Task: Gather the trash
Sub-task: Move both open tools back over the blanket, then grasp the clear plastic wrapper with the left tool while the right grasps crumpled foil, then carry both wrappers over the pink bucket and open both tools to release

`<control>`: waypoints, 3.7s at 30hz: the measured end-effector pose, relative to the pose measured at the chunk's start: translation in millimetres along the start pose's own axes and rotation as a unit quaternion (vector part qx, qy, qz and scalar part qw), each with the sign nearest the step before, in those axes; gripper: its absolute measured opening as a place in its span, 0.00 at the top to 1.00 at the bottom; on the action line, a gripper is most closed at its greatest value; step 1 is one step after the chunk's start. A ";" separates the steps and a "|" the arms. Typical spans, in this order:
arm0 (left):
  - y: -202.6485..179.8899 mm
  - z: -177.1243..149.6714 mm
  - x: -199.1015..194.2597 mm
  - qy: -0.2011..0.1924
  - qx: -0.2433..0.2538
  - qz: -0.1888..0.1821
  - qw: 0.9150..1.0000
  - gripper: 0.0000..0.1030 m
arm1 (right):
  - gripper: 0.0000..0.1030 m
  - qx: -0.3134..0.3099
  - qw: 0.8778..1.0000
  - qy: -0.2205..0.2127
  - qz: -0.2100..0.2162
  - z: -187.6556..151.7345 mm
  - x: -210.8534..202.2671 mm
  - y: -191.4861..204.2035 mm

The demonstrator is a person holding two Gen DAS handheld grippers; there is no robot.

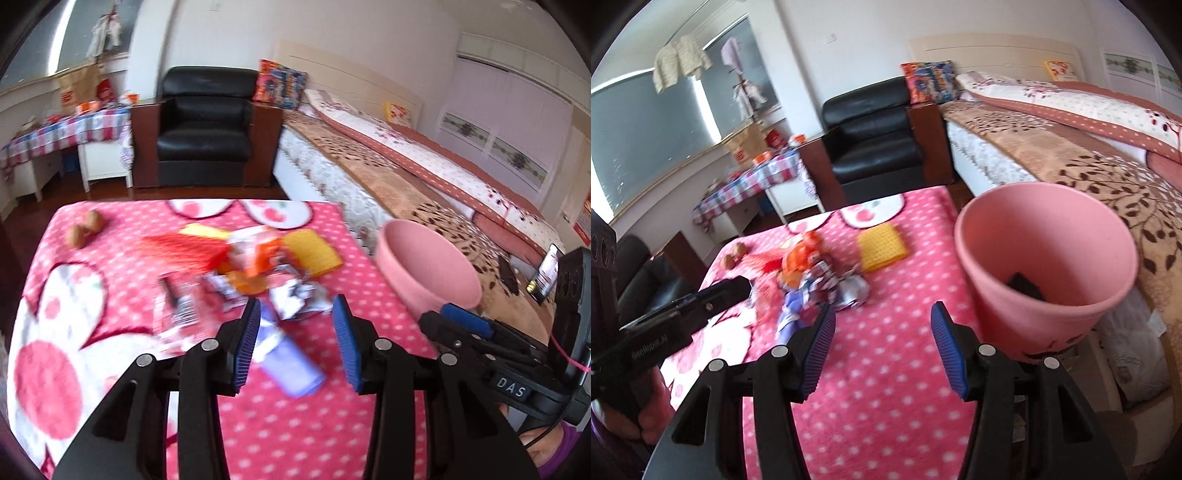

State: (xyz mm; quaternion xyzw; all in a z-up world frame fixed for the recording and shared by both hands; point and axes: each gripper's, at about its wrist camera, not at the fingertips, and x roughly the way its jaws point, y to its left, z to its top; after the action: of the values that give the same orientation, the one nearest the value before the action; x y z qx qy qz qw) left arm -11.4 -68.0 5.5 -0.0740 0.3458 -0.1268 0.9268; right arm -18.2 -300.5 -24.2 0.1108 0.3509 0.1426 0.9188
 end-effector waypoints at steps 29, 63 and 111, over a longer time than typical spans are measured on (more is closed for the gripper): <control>73.0 -13.2 51.0 0.059 -0.064 0.076 0.993 0.97 | 0.47 -0.024 0.997 0.063 0.046 32.7 66.4 32.5; 75.0 -8.9 -58.4 -0.029 -0.058 0.020 0.998 1.00 | 0.80 -0.004 0.998 0.030 0.048 32.9 12.0 34.5; -181.8 45.3 132.8 0.056 0.097 -0.160 0.981 0.71 | 0.64 0.177 0.982 -0.014 -0.069 45.4 11.5 -201.7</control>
State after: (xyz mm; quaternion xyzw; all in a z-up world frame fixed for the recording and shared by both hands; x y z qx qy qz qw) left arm 81.8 -277.7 -2.3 -0.0314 0.3668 -0.3107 0.8763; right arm 57.9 -489.9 -59.4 0.2495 0.3643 0.0131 0.8971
